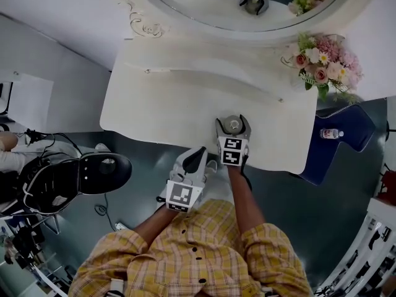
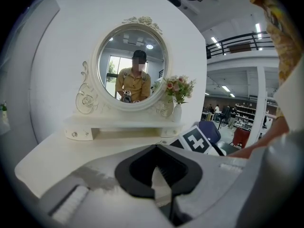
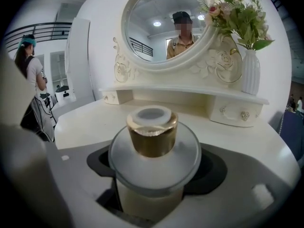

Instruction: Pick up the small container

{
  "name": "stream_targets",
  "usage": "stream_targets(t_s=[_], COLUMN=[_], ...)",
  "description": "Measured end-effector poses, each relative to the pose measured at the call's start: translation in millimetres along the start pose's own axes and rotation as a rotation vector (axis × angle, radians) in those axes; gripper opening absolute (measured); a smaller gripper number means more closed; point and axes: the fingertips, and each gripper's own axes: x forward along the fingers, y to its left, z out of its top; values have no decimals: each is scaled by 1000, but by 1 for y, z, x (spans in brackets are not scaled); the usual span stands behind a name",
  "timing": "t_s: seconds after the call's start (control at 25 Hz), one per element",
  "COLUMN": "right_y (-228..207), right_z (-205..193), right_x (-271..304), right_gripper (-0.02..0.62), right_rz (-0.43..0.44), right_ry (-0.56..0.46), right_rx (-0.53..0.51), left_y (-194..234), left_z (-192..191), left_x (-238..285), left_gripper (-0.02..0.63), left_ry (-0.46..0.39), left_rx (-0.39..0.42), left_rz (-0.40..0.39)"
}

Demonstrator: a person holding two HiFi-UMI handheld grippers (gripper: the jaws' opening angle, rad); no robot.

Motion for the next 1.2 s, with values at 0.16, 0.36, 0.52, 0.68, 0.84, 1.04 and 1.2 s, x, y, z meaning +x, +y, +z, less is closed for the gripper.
stream_targets(t_s=[0.16, 0.36, 0.52, 0.68, 0.84, 1.04, 1.2], right_y=[-2, -2, 0, 3, 1, -3, -7], right_z=[1, 1, 0, -4, -3, -3, -1], right_x=[0, 2, -1, 1, -5, -10, -19], right_gripper=[337, 329, 336, 336, 336, 336, 336], right_rz=[-41, -44, -27, 4, 9, 16, 11], right_ry=[-3, -17, -9, -10, 9, 19, 7], right_rx=[-21, -45, -62, -78, -47, -25, -23], left_y=[0, 2, 1, 1, 0, 1, 0], left_z=[0, -1, 0, -3, 0, 0, 1], left_x=[-1, -4, -7, -9, -10, -13, -17], left_gripper=[0, 0, 0, 0, 0, 0, 0], left_ry=[0, -1, -8, -6, -16, -17, -26], left_rx=[43, 38, 16, 41, 18, 37, 35], left_rz=[-7, 7, 15, 14, 25, 25, 26])
